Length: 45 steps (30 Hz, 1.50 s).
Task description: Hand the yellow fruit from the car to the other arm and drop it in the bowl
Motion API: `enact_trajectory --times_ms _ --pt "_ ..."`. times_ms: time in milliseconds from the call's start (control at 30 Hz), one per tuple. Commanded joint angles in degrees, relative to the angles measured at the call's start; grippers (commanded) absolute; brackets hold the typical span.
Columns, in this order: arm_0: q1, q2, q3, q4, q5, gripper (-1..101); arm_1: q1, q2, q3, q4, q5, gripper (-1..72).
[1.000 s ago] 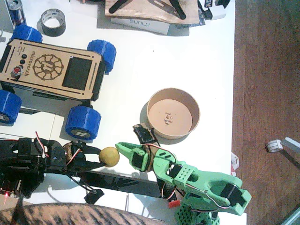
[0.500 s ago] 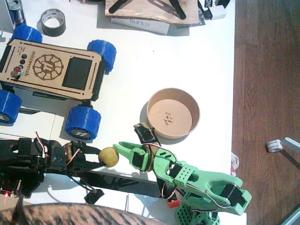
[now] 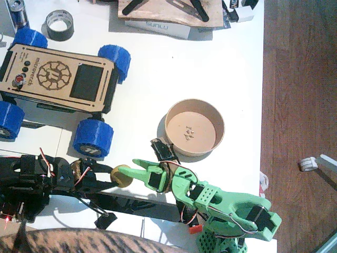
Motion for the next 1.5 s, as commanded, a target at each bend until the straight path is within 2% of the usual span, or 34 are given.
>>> enact_trajectory --times_ms 0,300,667,1000,1033,1067,1133,1200,1467 --pt "0.1 1.5 -4.2 0.1 0.4 0 -1.2 0.0 -3.5 -1.7 1.5 33.7" --pt "0.1 1.5 -4.2 0.4 0.4 0 -3.5 -5.5 -5.1 -4.3 6.2 34.5" --pt "0.1 1.5 -4.2 0.5 0.4 0 -4.0 -11.9 -5.7 -9.3 8.9 34.9" --pt "0.1 1.5 -4.2 0.8 0.4 0 -5.1 -14.3 -6.6 -9.6 10.9 33.5" --pt "0.1 1.5 -4.2 0.8 0.4 0 -5.3 -14.4 -6.6 -9.6 10.3 32.1" --pt "0.1 1.5 -4.2 0.8 0.4 0 -5.4 -14.4 -6.7 -9.7 9.0 27.3" --pt "0.1 1.5 -4.2 0.8 0.4 0 -5.6 -14.3 -6.8 -9.7 6.7 11.6" --pt "0.1 1.5 -4.2 0.8 0.4 0 -5.5 -13.7 -6.9 -9.7 6.7 0.2" --pt "0.1 1.5 -4.2 0.8 0.4 0 -5.5 -12.5 -6.4 -9.5 6.6 0.1"
